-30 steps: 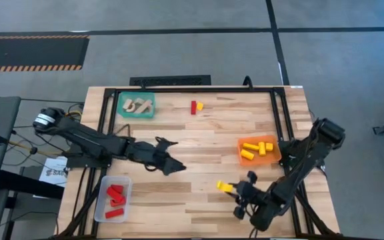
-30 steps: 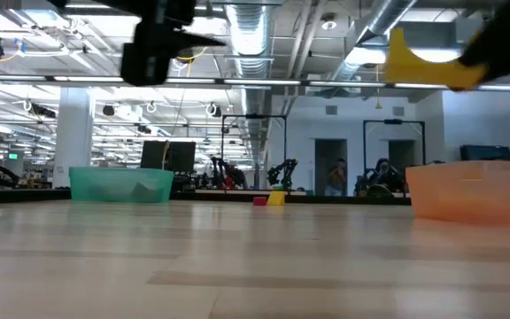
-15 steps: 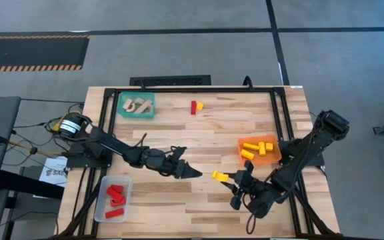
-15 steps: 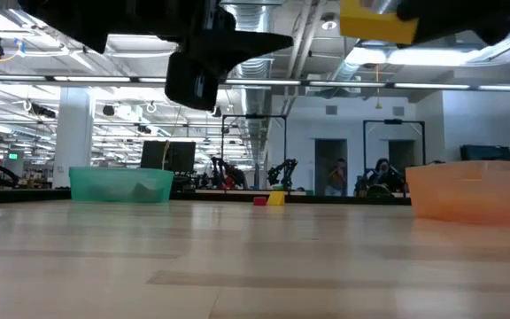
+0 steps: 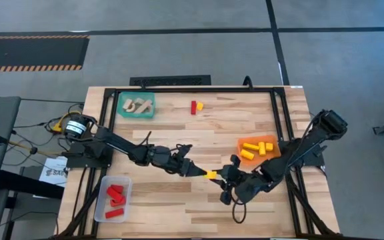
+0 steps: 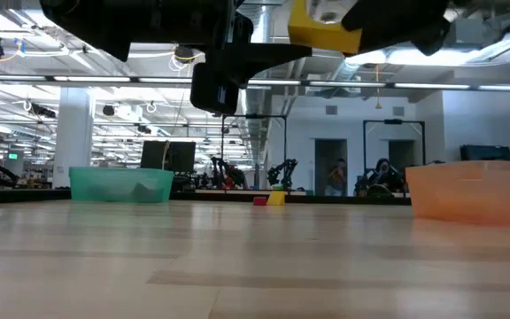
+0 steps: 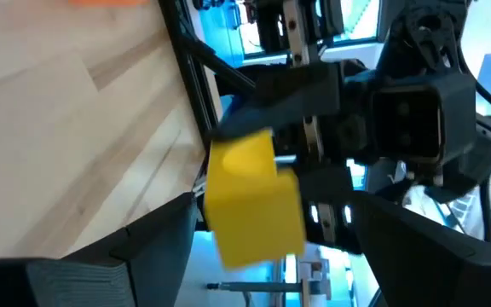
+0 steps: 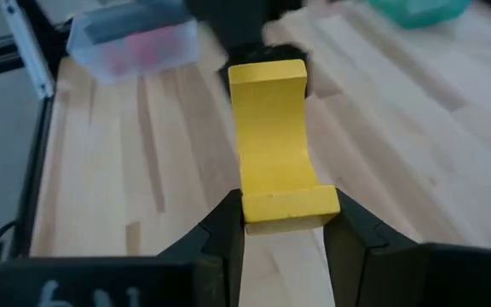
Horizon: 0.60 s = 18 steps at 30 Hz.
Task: Sort & place blocks by color
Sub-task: Put the yellow block into the orange bin
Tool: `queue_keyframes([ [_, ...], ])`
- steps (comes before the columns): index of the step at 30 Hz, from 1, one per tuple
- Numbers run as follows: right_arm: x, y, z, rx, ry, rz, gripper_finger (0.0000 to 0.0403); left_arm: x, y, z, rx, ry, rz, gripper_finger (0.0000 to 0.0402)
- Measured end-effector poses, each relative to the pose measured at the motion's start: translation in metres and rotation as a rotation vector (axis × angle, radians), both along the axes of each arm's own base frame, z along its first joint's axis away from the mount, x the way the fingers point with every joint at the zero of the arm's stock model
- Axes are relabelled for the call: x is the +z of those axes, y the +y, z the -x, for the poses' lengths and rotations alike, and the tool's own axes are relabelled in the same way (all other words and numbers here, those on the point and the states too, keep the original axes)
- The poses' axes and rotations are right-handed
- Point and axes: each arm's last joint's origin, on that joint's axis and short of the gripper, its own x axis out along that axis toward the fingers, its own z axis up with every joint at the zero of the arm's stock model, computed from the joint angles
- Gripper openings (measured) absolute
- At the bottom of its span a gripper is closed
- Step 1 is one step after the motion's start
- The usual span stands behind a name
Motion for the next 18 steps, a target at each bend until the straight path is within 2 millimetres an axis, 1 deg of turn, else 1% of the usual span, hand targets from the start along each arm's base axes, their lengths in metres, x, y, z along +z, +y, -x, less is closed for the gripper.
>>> queue_keyframes([
  [6, 0.0, -0.01, -0.007, 0.014, 0.022, -0.008, 0.0123, 0.0, 0.01, -0.002, 0.004, -0.002, -0.009, 0.0297],
  [12, 0.0, -0.017, -0.011, -0.006, 0.025, -0.007, 0.0123, -0.002, 0.011, -0.002, -0.01, 0.025, 0.008, 0.0294],
  [15, 0.0, -0.018, -0.012, 0.009, 0.033, 0.024, 0.0123, -0.002, 0.012, -0.002, -0.018, 0.033, 0.019, 0.0276],
  [18, 0.0, -0.018, -0.012, 0.023, 0.038, 0.045, 0.0123, -0.004, 0.015, -0.003, -0.008, 0.051, 0.018, 0.0245],
])
